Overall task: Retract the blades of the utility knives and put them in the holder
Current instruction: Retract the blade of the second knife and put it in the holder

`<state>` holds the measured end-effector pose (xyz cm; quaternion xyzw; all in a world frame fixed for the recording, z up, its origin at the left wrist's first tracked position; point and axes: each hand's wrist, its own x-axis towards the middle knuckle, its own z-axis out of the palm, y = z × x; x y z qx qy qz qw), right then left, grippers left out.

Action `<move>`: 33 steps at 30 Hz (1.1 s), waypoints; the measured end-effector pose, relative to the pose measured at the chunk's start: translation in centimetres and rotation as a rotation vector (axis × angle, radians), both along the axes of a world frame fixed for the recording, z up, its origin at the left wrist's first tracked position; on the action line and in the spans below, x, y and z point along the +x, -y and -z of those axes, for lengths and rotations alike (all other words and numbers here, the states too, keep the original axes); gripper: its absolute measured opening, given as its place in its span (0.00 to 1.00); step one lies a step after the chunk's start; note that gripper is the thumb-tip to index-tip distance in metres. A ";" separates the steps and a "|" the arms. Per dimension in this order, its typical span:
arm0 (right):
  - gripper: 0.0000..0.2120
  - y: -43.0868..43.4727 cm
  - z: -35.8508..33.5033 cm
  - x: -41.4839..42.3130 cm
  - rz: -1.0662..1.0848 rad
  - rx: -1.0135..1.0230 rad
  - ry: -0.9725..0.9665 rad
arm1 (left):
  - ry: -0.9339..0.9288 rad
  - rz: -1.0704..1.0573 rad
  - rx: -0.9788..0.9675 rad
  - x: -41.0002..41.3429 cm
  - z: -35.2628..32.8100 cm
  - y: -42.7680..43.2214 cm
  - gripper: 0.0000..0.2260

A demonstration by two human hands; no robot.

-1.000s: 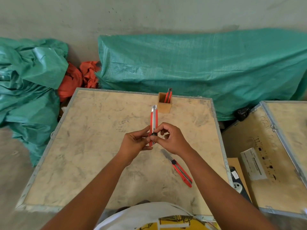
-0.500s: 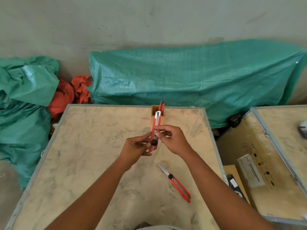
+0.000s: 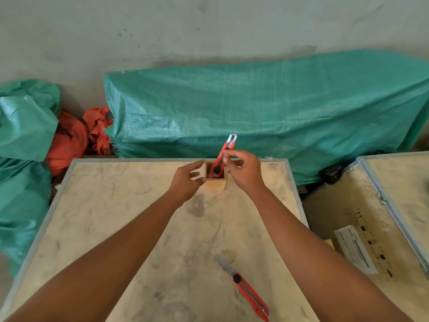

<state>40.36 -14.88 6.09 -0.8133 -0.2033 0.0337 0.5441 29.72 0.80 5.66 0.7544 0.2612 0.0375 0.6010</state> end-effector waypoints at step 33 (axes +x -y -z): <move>0.12 -0.3 6.4 -0.5 -0.040 -0.201 0.118 | -0.182 -0.084 -0.029 2.1 5.5 0.5 0.31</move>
